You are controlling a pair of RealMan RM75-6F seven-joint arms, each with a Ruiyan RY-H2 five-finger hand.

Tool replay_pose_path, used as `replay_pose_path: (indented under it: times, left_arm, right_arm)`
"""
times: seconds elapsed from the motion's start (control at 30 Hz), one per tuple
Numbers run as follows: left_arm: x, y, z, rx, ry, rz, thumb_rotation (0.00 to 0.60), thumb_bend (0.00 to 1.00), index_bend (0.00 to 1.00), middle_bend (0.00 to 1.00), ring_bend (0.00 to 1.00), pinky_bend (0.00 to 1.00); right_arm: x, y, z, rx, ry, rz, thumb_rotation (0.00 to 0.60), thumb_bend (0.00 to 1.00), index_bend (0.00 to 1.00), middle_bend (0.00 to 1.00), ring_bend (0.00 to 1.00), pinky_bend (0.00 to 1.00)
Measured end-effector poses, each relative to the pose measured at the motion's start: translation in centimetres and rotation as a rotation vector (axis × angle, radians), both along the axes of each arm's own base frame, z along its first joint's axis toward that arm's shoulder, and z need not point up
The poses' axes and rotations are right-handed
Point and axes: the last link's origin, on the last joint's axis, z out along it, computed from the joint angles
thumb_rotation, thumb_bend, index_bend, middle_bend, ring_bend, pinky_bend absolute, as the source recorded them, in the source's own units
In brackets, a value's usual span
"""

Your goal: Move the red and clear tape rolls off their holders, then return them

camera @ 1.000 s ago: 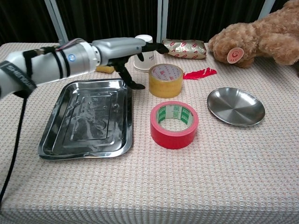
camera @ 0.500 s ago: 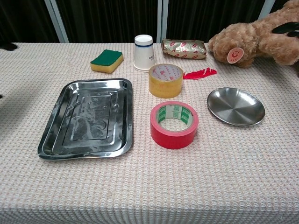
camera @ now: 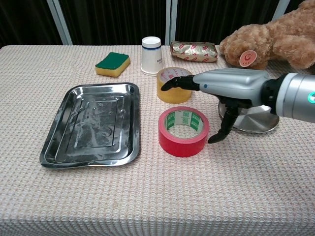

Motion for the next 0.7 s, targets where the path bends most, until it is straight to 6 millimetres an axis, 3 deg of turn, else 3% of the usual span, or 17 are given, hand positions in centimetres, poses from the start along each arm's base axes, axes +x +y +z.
replay_pose_path:
  times: [0.13,0.3,0.4,0.57,0.7]
  left_arm:
    - [-0.4,-0.1,-0.1,-0.002,-0.017,0.002,0.6,0.19,0.06,0.06,0.0,0.14]
    - [-0.5,-0.2,-0.2,-0.008,-0.021,-0.003,0.6,0.19,0.06,0.06,0.0,0.14]
    - [-0.5,-0.2,-0.3,-0.007,-0.022,0.0,0.6,0.19,0.06,0.06,0.0,0.14]
    - [-0.5,-0.1,-0.3,-0.008,-0.026,0.001,0.6,0.19,0.06,0.06,0.0,0.14]
    - [-0.5,0.0,-0.1,-0.005,-0.026,-0.001,0.6,0.19,0.06,0.06,0.0,0.14]
  right_arm:
    - [0.7,-0.1,-1.1,0.006,0.027,-0.001,0.6,0.0,0.0,0.02,0.0,0.0]
    - [0.9,0.2,-1.6,0.014,0.055,-0.014,0.6,0.0,0.0,0.12,0.0,0.0]
    - [1.1,0.3,-1.7,0.008,0.058,-0.015,0.6,0.0,0.01,0.17,0.07,0.05]
    - [1.4,0.1,-1.8,-0.007,0.054,-0.013,0.6,0.09,0.18,0.31,0.22,0.16]
    - [1.4,0.1,-1.2,-0.036,0.036,-0.013,0.6,0.13,0.24,0.35,0.25,0.19]
